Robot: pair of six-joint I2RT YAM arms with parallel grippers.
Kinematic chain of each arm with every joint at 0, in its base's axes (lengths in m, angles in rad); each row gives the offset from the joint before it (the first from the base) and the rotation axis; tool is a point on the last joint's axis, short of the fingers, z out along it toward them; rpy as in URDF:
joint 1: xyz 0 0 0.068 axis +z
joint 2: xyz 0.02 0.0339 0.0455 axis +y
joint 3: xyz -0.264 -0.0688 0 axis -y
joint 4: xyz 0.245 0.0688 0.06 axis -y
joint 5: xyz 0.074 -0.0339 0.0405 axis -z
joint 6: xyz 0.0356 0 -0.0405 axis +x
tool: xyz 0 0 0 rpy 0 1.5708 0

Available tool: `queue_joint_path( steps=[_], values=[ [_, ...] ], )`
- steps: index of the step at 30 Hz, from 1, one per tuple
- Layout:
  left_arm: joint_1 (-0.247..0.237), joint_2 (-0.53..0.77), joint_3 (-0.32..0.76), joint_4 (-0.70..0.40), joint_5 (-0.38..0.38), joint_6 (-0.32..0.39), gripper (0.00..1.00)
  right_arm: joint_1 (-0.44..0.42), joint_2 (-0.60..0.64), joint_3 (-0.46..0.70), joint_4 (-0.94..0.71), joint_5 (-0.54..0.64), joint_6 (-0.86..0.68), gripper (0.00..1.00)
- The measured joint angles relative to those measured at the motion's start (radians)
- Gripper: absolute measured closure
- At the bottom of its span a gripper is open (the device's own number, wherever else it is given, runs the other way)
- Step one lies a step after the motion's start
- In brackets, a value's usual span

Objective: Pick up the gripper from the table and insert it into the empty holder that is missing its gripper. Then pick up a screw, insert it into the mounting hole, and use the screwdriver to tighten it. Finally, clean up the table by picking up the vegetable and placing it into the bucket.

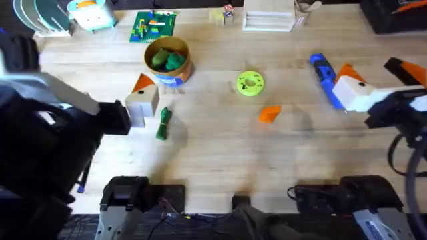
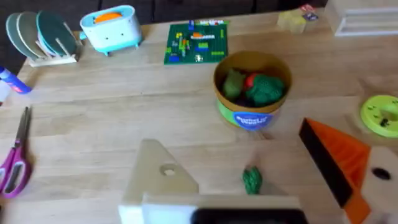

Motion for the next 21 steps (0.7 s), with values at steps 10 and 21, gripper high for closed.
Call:
queue_joint_path(
  steps=[10,21],
  values=[
    [0.000,0.335,0.280,-0.366,0.169,0.053,0.007,0.000,0.225,0.258,-0.225,-0.027,0.000,0.121],
    [0.000,0.440,0.280,-0.350,0.219,0.059,0.785,0.000,0.229,0.258,-0.232,-0.027,0.000,0.121]
  ],
)
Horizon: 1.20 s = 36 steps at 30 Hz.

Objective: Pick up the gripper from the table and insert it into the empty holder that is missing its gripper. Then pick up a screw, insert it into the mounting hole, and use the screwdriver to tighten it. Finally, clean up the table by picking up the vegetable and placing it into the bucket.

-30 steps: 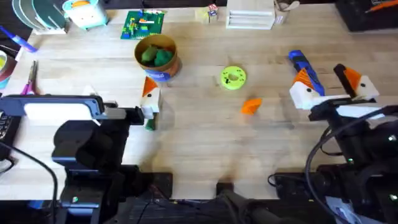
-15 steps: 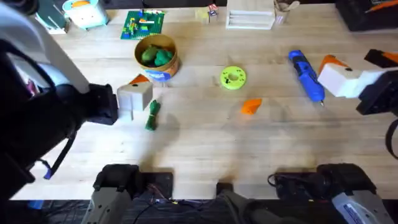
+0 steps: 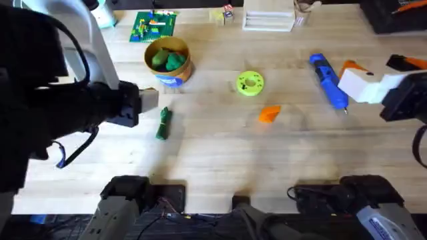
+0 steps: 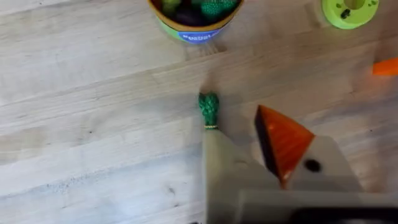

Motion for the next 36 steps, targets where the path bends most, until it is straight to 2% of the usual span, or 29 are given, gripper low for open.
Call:
queue_joint_path(
  steps=[1,2,4,8,9,13,17,20,26,30,33,36],
  values=[
    [0.000,0.000,0.000,0.002,0.008,0.001,0.927,0.000,0.000,0.000,0.000,0.000,0.000,0.121],
    [0.000,0.000,0.000,0.004,0.018,0.004,0.977,0.000,0.000,0.000,0.000,0.000,0.000,0.121],
    [0.000,0.000,0.000,0.020,0.067,0.009,0.722,0.000,0.000,0.000,0.000,0.000,0.000,0.121],
    [0.000,0.000,0.000,0.112,0.218,0.007,0.084,0.000,0.000,0.000,-0.001,0.000,0.000,0.121],
    [0.000,0.000,0.000,0.139,0.245,0.000,0.035,0.000,0.000,0.000,-0.001,0.000,0.000,0.121],
    [0.000,0.000,0.000,0.328,0.338,-0.048,0.006,0.000,0.000,0.000,-0.001,0.000,0.000,0.121],
    [0.000,0.000,0.000,0.482,0.376,-0.087,0.007,0.000,0.000,0.000,-0.002,0.000,0.000,0.121],
    [0.000,0.000,0.000,0.476,0.395,-0.107,0.008,0.000,0.000,0.000,-0.002,0.000,0.000,0.121],
    [-0.001,0.000,0.000,0.395,0.405,-0.125,0.008,0.000,0.000,0.000,-0.002,0.000,0.000,0.121],
    [-0.004,0.003,0.000,0.418,0.409,-0.128,0.008,0.000,0.000,0.000,-0.002,0.000,0.000,0.121],
    [-0.031,0.024,0.000,0.477,0.413,-0.110,0.006,0.000,0.000,0.000,-0.002,0.000,0.000,0.121],
    [-0.098,0.069,-0.002,0.559,0.407,-0.060,0.008,0.000,0.000,0.000,-0.002,0.000,0.000,0.121]
  ],
)
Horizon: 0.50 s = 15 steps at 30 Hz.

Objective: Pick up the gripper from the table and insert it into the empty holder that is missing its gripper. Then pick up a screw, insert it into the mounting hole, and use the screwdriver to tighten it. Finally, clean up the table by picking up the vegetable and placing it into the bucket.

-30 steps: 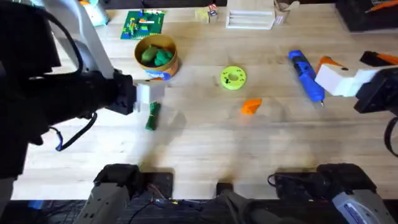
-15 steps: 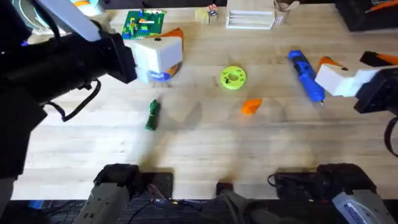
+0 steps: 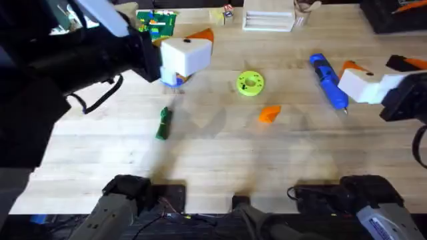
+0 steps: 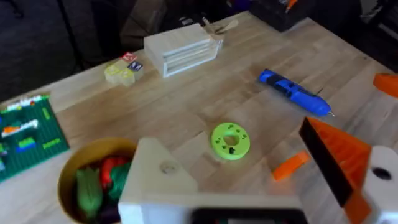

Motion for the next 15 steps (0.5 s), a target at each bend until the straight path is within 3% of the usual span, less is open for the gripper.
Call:
queue_joint_path(
  steps=[4,8,15],
  values=[
    [-0.107,0.006,-0.072,0.140,-0.046,0.044,0.006,0.000,0.000,0.000,0.000,0.000,0.000,0.121],
    [-0.203,-0.093,-0.237,0.314,-0.102,0.065,0.006,0.000,0.000,0.000,0.000,0.000,0.000,0.121],
    [-0.304,-0.344,-0.564,0.569,-0.150,0.079,0.006,0.000,0.000,0.000,0.000,0.000,0.000,0.121]
  ],
)
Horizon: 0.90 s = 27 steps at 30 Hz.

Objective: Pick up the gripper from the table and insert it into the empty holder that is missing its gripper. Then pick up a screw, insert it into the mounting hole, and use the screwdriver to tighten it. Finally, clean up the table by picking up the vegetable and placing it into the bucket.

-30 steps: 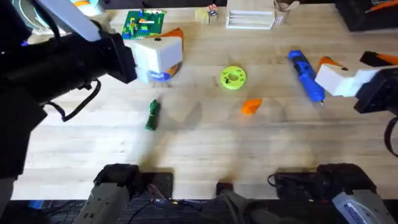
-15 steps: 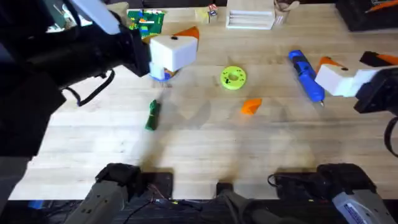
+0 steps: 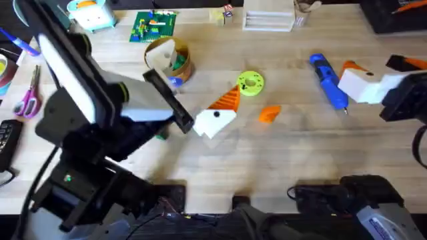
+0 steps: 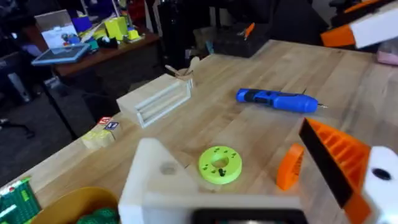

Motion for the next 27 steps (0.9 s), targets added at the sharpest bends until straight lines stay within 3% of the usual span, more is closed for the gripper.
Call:
queue_joint_path(
  steps=[4,11,18,27],
  values=[
    [-0.020,-0.134,-0.164,0.081,-0.005,-0.006,0.008,0.000,0.000,0.000,0.000,0.000,0.000,0.121],
    [-0.021,-0.342,-0.341,0.092,-0.006,-0.067,0.008,0.000,0.000,0.000,0.000,0.000,0.000,0.122],
    [-0.021,-0.464,-0.358,-0.095,0.011,-0.088,0.008,0.000,0.000,0.000,0.000,0.000,0.000,0.121],
    [-0.021,-0.471,-0.358,-0.097,0.053,-0.091,0.008,0.000,0.000,0.000,0.000,0.000,0.000,0.121]
  ],
)
